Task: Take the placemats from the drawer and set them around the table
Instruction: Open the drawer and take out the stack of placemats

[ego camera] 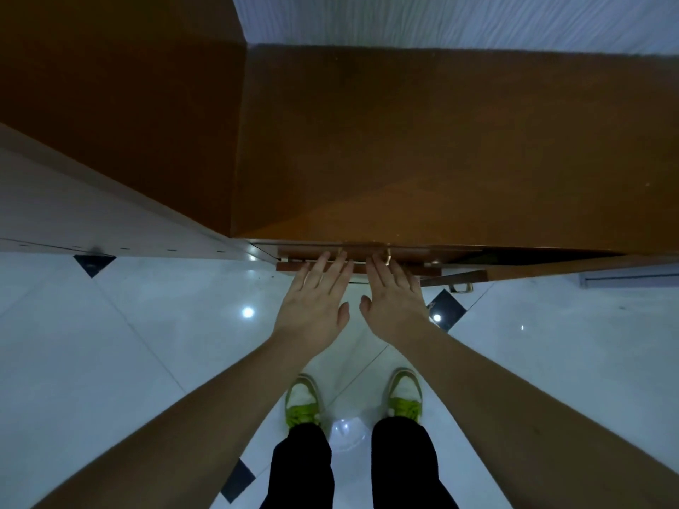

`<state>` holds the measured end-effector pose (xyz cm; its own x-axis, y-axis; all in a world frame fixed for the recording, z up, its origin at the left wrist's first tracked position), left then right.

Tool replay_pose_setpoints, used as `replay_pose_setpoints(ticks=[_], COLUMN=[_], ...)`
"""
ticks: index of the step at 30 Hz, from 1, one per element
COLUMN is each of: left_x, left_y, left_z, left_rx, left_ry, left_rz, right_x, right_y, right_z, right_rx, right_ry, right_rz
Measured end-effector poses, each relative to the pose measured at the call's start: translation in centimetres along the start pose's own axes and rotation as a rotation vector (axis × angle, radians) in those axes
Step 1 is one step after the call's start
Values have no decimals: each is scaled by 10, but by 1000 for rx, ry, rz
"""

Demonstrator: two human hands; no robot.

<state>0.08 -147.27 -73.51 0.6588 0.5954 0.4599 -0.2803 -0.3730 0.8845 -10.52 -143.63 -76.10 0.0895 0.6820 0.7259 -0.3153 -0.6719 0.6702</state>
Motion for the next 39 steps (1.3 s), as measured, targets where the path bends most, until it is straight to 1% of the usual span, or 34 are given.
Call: replay_pose_setpoints(ticks=[3, 6, 11, 14, 16, 19, 22, 23, 25, 27, 29, 31, 33, 34, 39], left_x=[-1, 0, 6, 9, 11, 15, 24, 29, 42, 56, 68, 74, 75, 75, 78], left_y=[-9, -14, -10, -6, -5, -8, -20, -25, -34, -42, -49, -52, -51, -50, -44], left_z=[6, 15, 18, 13, 12, 14, 8, 6, 0, -7, -12, -15, -15, -15, -15], left_rx=[-12, -24, -30, -73, -74, -16, 23, 38, 71, 86, 94, 108, 126, 134, 154], left_ry=[-21, -6, -34, -71, -58, -23, -60, -71, -89, -103, -109, -97, -81, -76, -92], left_rz=[-43, -62, -98, -90, -79, -63, -11, 5, 32, 56, 85, 115, 149, 166, 208], right_x=[-20, -31, -31, -23, -13, 8, 31, 39, 58, 82, 106, 124, 129, 126, 103], right_y=[-9, -18, -23, -31, -41, -62, -83, -84, -75, -61, -48, -34, -26, -25, -43], right_z=[0, -1, -4, -3, -1, 3, 5, 6, 5, 6, 4, -1, -7, -10, -22], right_rx=[-3, -17, -2, -8, -22, -28, 22, 49, 55, 15, -30, -62, -60, -49, -16], right_ry=[7, -7, -15, -25, -18, -4, 18, 24, 27, 87, 142, 160, 137, 111, 5], right_rz=[56, 122, 83, 106, 138, 163, 193, 152, -11, -196, -343, -431, -444, -420, -219])
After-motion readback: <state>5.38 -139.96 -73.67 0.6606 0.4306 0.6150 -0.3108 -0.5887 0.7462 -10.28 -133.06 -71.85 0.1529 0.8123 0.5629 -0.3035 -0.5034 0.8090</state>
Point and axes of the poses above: each hand's wrist, its own x-axis away from the middle knuckle, its own y-axis out of the back of the hand, z = x × y, the point moved 9 cm from there along -x, towards the middle knuckle, and after that the axes turned 10 degrees about z, right-handed, at the moved point
